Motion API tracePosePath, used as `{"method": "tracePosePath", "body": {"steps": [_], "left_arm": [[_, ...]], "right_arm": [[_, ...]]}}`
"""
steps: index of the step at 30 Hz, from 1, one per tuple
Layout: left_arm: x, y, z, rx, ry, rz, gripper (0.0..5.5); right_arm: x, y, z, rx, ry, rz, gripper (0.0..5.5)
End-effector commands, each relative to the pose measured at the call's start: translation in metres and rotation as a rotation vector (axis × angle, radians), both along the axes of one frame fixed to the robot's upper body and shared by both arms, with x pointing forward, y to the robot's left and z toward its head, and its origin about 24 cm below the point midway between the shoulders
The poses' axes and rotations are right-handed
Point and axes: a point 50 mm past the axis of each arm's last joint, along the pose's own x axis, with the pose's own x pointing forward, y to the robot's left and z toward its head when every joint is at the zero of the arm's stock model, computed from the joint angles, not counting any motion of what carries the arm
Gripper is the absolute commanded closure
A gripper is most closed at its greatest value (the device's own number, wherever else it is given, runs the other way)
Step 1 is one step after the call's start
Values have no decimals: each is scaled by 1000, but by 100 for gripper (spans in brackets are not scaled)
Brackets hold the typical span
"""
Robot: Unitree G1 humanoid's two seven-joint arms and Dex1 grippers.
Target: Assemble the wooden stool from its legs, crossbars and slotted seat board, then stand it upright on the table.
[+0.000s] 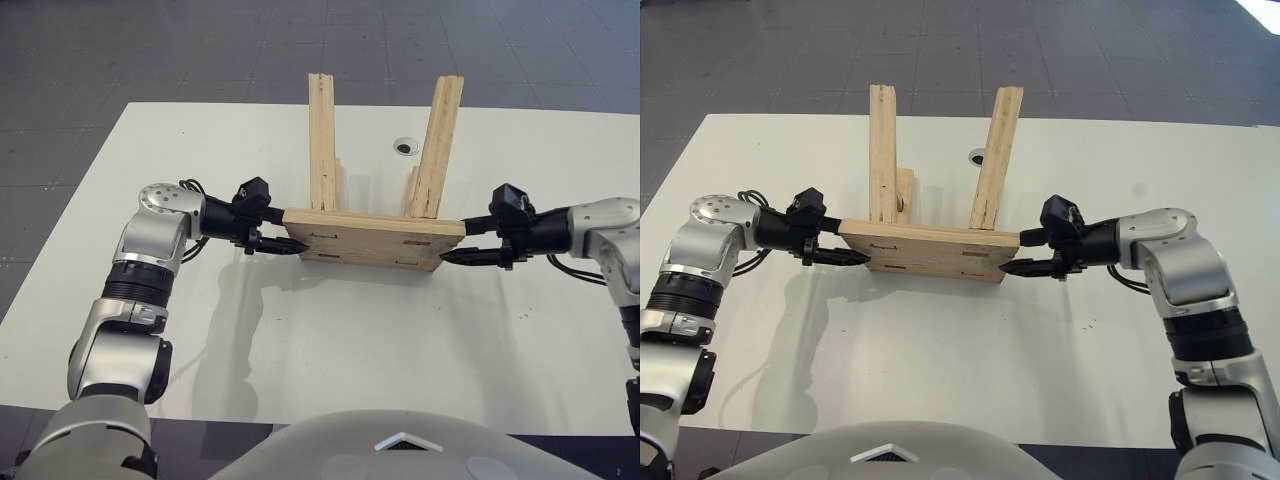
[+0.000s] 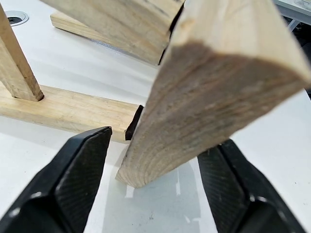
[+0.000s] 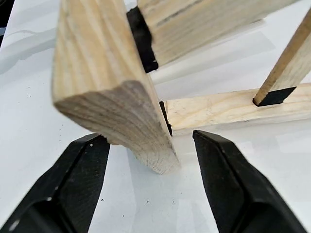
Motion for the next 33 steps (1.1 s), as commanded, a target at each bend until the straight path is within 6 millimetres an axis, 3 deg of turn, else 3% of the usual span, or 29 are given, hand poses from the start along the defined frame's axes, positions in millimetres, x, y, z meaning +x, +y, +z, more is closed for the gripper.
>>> {"method": "tracePosePath", "body": {"steps": [1,4,6,10,13,15,20,24,28,30,33], "left_arm": [[7,-3,9,1,-22,-34,306],[3,-4,18,-49,-2,-71,361],[-7,0,34,-99,26,-119,379],[-30,5,92,-331,216,-125,407],[-3,-9,152,-741,392,-18,411],[20,-20,168,-897,449,50,411],[72,-57,173,-1105,549,358,414],[109,-81,149,-1149,705,790,414],[125,-81,124,-1193,820,1166,417],[128,-79,115,-1187,814,1278,418],[129,-79,117,-1216,792,1299,419]], "right_arm": [[4,4,2,-7,-22,27,320],[3,6,10,46,-20,25,381],[-3,1,25,112,7,25,393],[-11,-5,73,342,122,26,397],[25,-5,117,712,164,-170,398],[48,6,130,866,186,-272,398],[106,36,123,1037,302,-638,398],[143,42,109,1231,434,-978,398],[158,41,87,1291,549,-1312,423],[159,41,85,1279,523,-1357,423],[161,49,92,1241,455,-1315,401]]}}
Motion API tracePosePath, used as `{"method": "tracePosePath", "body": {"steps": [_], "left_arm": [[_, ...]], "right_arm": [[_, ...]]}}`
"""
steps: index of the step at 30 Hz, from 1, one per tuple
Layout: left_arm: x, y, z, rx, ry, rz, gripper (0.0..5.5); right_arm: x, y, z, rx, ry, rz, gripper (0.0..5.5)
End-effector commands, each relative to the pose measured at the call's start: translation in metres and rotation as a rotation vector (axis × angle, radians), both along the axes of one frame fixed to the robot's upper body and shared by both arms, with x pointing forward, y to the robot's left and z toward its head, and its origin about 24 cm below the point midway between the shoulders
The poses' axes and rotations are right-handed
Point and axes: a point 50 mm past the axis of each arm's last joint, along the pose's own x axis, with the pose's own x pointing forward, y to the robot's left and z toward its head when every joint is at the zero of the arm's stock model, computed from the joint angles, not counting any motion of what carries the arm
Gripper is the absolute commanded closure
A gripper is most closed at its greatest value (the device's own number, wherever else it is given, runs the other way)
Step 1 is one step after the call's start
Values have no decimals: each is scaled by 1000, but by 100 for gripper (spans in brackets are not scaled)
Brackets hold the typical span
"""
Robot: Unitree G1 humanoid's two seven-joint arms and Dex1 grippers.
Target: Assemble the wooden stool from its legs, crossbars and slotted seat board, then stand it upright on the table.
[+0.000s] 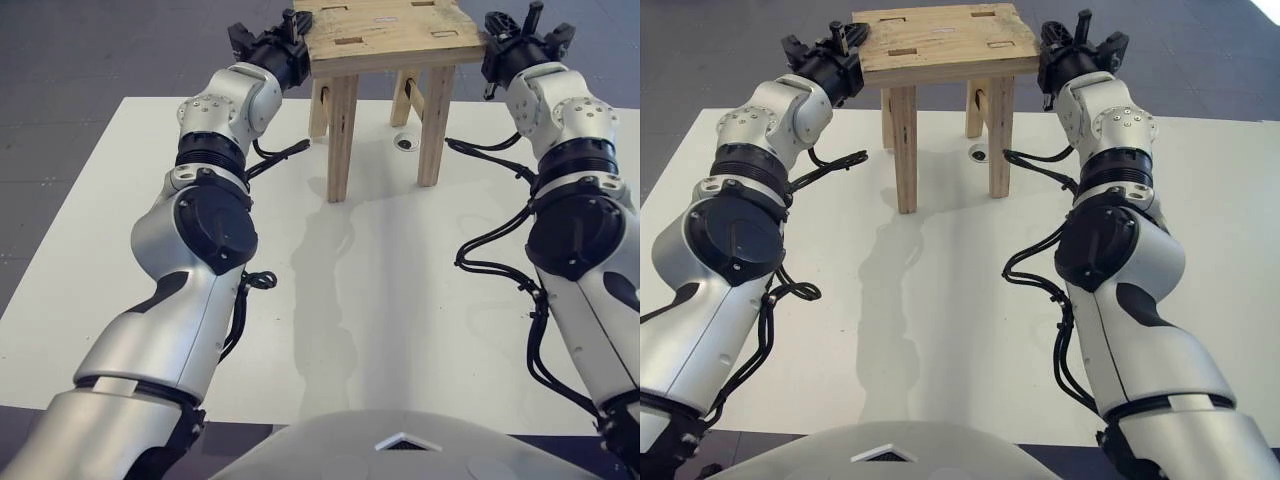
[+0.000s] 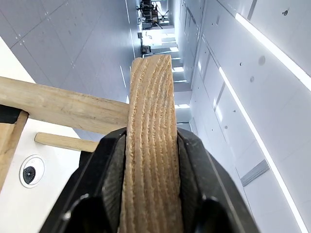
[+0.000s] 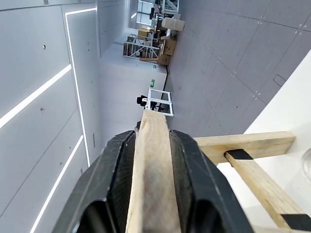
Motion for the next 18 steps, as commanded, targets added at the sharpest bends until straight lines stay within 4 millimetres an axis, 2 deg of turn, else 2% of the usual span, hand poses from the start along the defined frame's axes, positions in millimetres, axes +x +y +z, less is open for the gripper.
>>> {"method": "tracePosePath", "body": {"steps": [1,6,10,14,18], "left_arm": [[4,-2,18,-4,-52,44,382],[3,-3,27,-36,-149,15,315],[2,3,25,-30,-182,16,315],[0,21,6,83,-138,30,315],[-6,47,-16,149,-84,59,315]], "right_arm": [[3,20,13,-83,-52,61,387],[4,17,19,-134,-102,65,295],[3,10,17,-149,-103,46,286],[2,3,20,-219,-121,49,286],[1,-5,15,-273,-69,18,286]]}}
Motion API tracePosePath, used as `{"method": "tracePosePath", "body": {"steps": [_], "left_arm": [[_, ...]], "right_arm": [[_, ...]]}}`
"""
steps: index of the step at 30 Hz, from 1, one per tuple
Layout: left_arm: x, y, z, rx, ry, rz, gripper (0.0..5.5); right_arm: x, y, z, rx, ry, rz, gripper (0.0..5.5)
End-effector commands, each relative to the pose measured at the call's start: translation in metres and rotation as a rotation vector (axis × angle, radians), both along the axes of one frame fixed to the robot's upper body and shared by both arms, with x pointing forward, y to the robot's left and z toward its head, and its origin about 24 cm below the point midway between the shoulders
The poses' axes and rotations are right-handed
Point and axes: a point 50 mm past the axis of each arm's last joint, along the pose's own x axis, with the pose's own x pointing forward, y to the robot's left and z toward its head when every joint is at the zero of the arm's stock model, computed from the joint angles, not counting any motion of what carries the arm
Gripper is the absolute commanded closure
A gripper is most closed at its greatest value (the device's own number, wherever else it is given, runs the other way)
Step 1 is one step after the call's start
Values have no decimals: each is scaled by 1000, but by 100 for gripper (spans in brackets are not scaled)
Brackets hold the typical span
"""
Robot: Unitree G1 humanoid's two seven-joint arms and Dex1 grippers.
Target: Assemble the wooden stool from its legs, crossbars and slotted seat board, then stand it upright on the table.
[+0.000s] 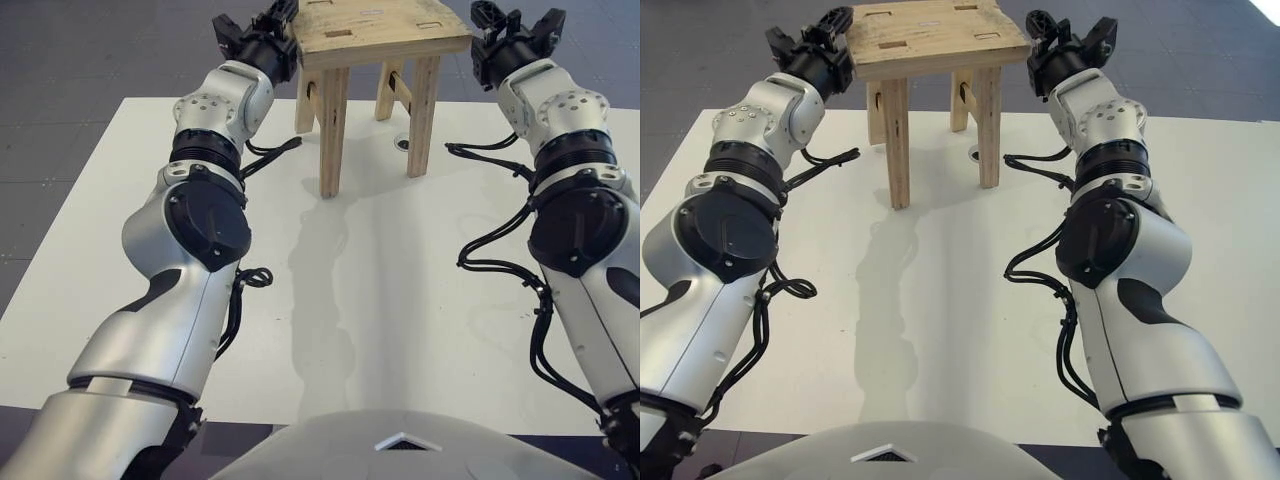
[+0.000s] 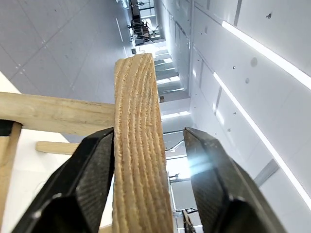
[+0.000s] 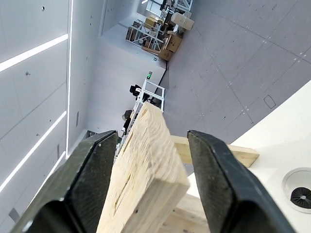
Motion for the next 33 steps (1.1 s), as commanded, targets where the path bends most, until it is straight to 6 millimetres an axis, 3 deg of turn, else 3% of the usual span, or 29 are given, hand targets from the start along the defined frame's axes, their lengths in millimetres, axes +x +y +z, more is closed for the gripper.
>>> {"method": "tracePosePath", "body": {"steps": [1,6,8,9,10,13,16,18,21,23,24,26,28,29,31,33], "left_arm": [[-6,32,-14,54,19,63,315],[-10,53,-21,72,19,128,244],[-12,72,-18,221,-11,227,244],[-13,81,-9,309,-45,290,244],[-13,84,14,439,-140,349,244],[-10,39,94,760,-472,385,244],[-11,-2,143,889,-665,401,244],[-12,-18,169,945,-742,421,244],[-15,-32,188,1003,-797,449,244],[-9,-39,173,1072,-759,417,244],[-4,-43,155,1097,-698,357,244],[8,-54,80,1162,-449,86,244],[0,-54,-14,1201,-139,-186,244],[-7,-47,-47,1218,-37,-247,244],[-16,-38,-75,1155,74,-282,244],[-13,-38,-67,1132,41,-260,244]], "right_arm": [[-1,-11,4,-50,24,-47,286],[-6,-31,-3,-150,46,-114,285],[-8,-33,-1,-211,33,-120,285],[-9,-33,1,-225,20,-117,285],[-11,-33,4,-247,1,-108,285],[-23,-29,1,-324,-48,-67,285],[-39,-19,-6,-418,-83,-22,285],[-50,-11,-12,-448,-95,5,285],[-64,-6,-25,-450,-78,17,285],[-73,-7,-32,-446,-60,4,285],[-77,-8,-35,-443,-54,-2,285],[-83,-9,-41,-432,-42,-20,285],[-87,-9,-43,-421,-46,-32,285],[-88,-9,-41,-414,-56,-33,285],[-91,-13,-40,-401,-64,-51,285],[-94,-17,-43,-393,-55,-65,285]]}}
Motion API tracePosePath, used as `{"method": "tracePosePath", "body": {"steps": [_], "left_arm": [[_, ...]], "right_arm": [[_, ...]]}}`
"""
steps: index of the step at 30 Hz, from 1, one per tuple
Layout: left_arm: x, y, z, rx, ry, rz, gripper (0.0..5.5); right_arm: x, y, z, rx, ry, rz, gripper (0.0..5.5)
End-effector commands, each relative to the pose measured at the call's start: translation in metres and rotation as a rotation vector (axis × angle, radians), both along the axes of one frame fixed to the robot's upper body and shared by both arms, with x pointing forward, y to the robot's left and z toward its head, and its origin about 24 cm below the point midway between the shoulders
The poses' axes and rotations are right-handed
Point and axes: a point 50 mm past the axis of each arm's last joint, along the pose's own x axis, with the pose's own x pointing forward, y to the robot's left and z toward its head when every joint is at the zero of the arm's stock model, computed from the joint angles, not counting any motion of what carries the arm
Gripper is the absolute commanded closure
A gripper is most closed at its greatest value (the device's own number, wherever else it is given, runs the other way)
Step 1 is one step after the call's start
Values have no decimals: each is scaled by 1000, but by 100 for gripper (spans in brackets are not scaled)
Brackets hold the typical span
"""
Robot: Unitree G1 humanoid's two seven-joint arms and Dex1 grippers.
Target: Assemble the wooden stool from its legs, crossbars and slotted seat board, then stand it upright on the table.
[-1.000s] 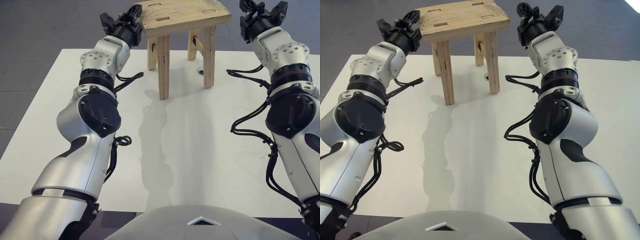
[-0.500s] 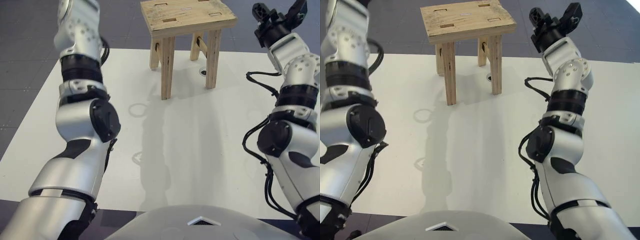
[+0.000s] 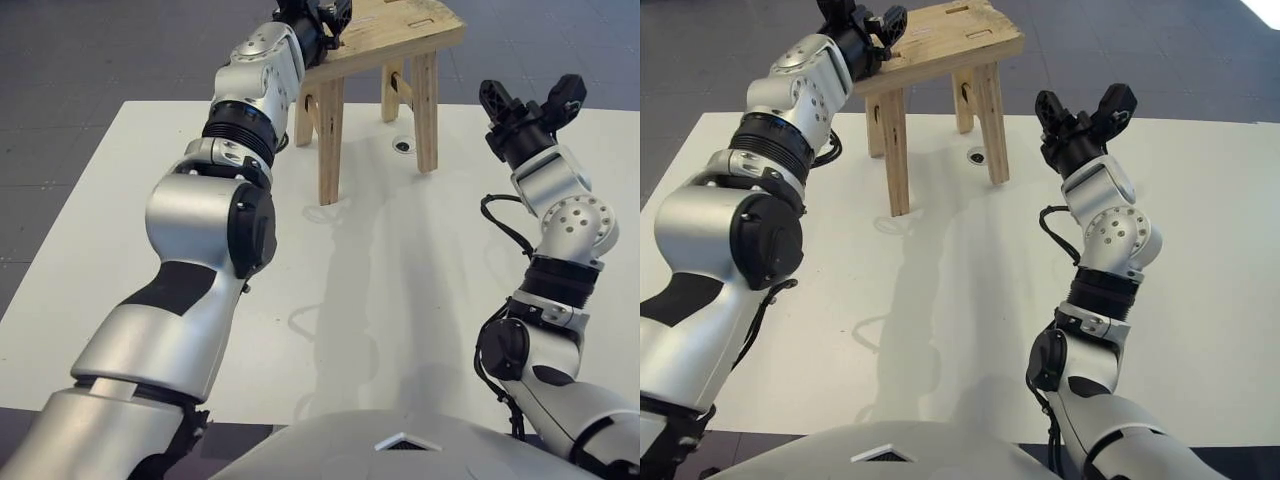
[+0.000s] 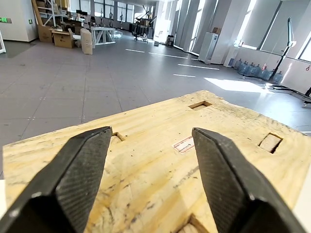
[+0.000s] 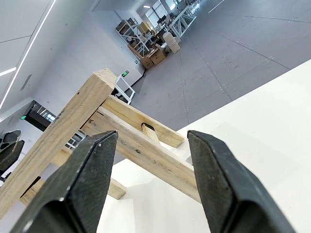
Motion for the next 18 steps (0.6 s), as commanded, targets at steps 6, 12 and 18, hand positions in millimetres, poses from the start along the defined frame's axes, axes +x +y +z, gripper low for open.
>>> {"method": "tracePosePath", "body": {"steps": [6,12,18], "left_arm": [[-1,1,12,-113,-45,-85,244],[-6,12,102,-236,-391,-125,244],[-19,63,73,-137,-523,-34,244]], "right_arm": [[-3,2,5,25,-15,7,285],[-2,2,6,16,-14,16,285],[-11,7,4,-259,-67,39,285]]}}
